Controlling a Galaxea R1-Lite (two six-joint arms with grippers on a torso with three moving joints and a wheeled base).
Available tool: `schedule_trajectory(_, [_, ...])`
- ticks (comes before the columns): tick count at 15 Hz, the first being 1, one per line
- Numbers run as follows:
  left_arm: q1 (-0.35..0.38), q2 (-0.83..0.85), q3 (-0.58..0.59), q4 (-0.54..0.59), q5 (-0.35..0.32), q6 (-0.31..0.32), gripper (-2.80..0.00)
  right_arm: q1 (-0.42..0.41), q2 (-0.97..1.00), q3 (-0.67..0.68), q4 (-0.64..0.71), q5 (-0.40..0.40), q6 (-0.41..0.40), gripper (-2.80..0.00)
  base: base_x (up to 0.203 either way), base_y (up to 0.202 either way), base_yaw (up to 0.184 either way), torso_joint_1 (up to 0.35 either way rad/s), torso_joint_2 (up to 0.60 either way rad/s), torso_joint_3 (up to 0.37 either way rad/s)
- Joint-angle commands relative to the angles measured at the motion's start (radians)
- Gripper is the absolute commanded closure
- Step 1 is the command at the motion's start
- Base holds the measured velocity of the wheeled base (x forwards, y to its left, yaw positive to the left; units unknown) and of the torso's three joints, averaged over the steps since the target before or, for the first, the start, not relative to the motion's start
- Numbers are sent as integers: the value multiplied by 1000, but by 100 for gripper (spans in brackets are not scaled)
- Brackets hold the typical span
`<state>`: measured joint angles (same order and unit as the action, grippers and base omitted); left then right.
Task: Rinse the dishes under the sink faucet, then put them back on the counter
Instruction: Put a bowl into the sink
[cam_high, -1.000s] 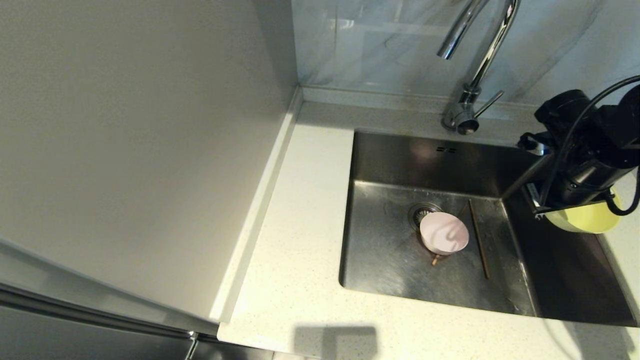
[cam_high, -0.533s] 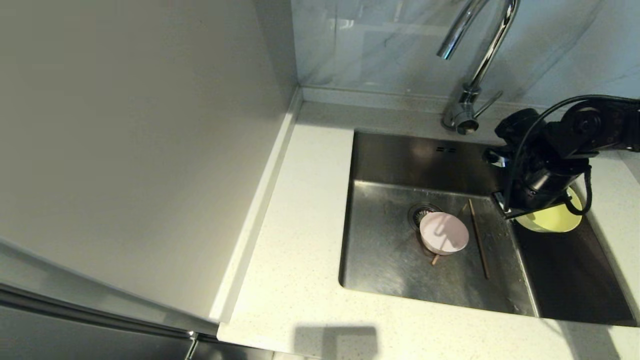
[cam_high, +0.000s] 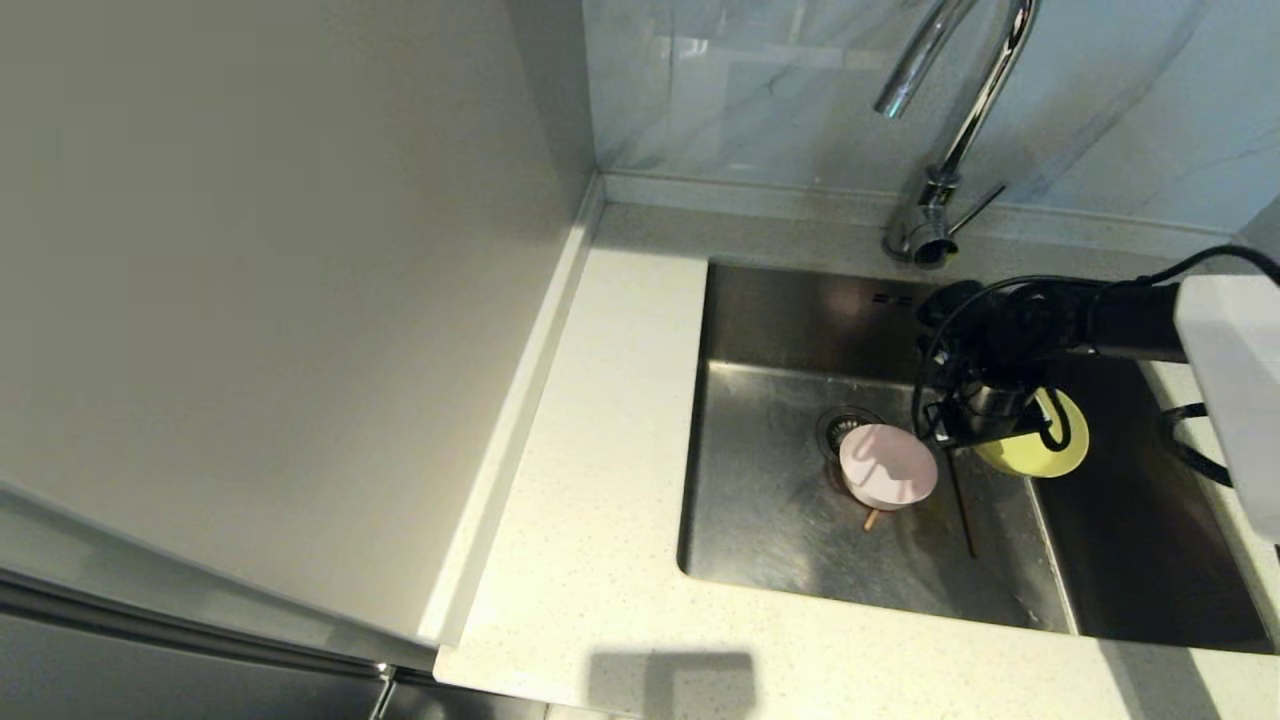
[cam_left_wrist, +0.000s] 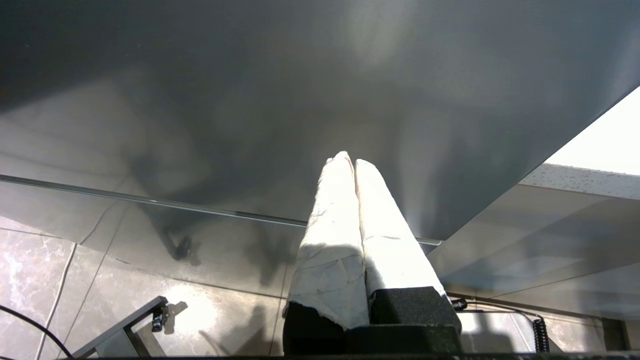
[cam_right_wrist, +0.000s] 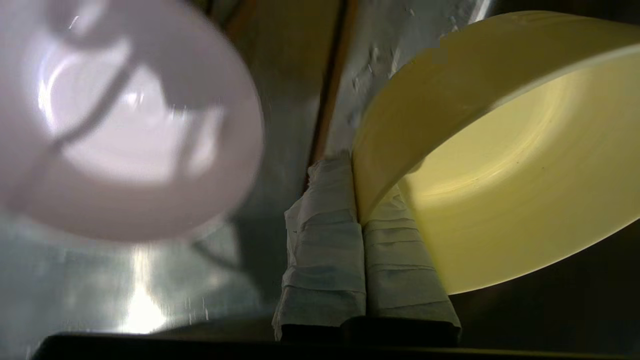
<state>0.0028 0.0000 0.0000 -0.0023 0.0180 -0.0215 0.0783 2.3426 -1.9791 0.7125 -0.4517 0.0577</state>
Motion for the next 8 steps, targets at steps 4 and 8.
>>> schedule_trajectory(4, [0,-3,0,-1,0,0,0,-19,121,-4,-107,-9,1,0,0,0,0,0,0,0])
schedule_trajectory(8, [0,-3,0,-1,0,0,0,-17,135,-3,-119,-91,1,-280,0,0,0,0,0,0])
